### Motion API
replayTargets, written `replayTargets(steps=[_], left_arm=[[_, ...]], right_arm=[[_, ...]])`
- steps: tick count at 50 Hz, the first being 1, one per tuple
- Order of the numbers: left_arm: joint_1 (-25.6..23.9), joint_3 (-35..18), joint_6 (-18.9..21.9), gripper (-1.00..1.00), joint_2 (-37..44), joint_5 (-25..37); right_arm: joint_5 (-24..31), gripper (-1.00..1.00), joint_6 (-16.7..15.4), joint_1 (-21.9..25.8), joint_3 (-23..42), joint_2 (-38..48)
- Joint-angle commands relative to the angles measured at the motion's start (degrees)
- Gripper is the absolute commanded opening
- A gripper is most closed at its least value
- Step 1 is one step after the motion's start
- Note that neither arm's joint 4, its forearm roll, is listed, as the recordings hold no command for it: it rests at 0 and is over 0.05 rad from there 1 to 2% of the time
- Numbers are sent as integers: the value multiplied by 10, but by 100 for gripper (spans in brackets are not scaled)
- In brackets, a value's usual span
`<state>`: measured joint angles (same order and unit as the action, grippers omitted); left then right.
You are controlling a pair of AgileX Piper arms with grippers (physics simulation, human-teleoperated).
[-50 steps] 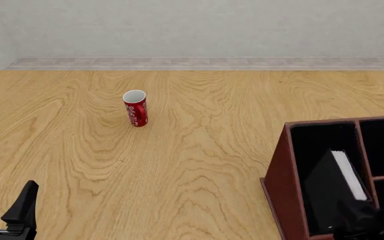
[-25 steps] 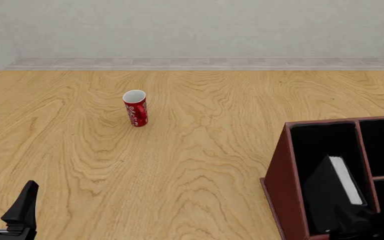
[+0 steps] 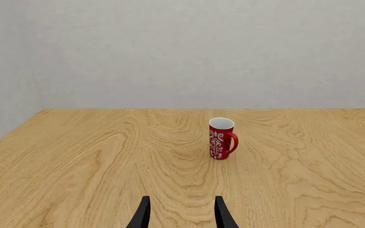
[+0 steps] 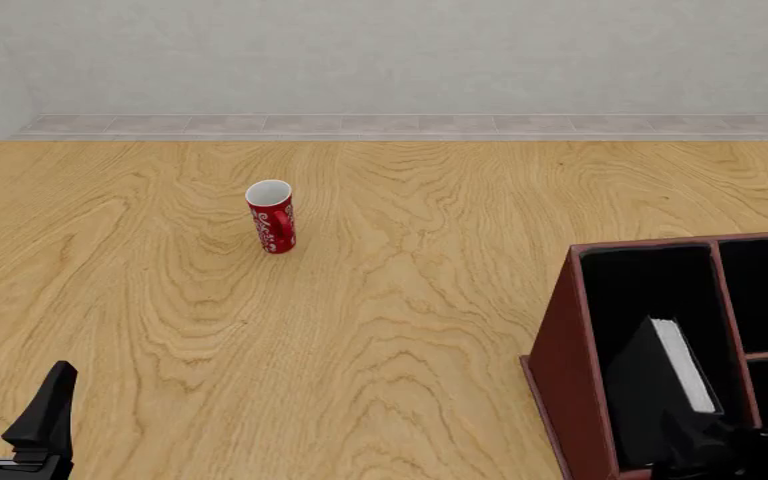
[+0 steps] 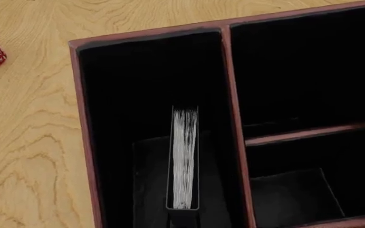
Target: Pick up the book and place it in the left compartment of the caddy.
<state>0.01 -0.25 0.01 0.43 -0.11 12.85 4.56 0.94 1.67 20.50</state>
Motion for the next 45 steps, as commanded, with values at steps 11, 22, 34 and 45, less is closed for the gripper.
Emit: replayTargets(steps=[11,22,34,45], left_arm=[[0,0,0,100,0,0],[0,0,0,100,0,0],[0,0,0,100,0,0],[0,0,0,100,0,0]], right_arm=[[-15,-100,14,5,-6,6],[-30,-100,13,7,-4,27],[-30,100,8,9,5,33],[-12,100,4,6,15,21]])
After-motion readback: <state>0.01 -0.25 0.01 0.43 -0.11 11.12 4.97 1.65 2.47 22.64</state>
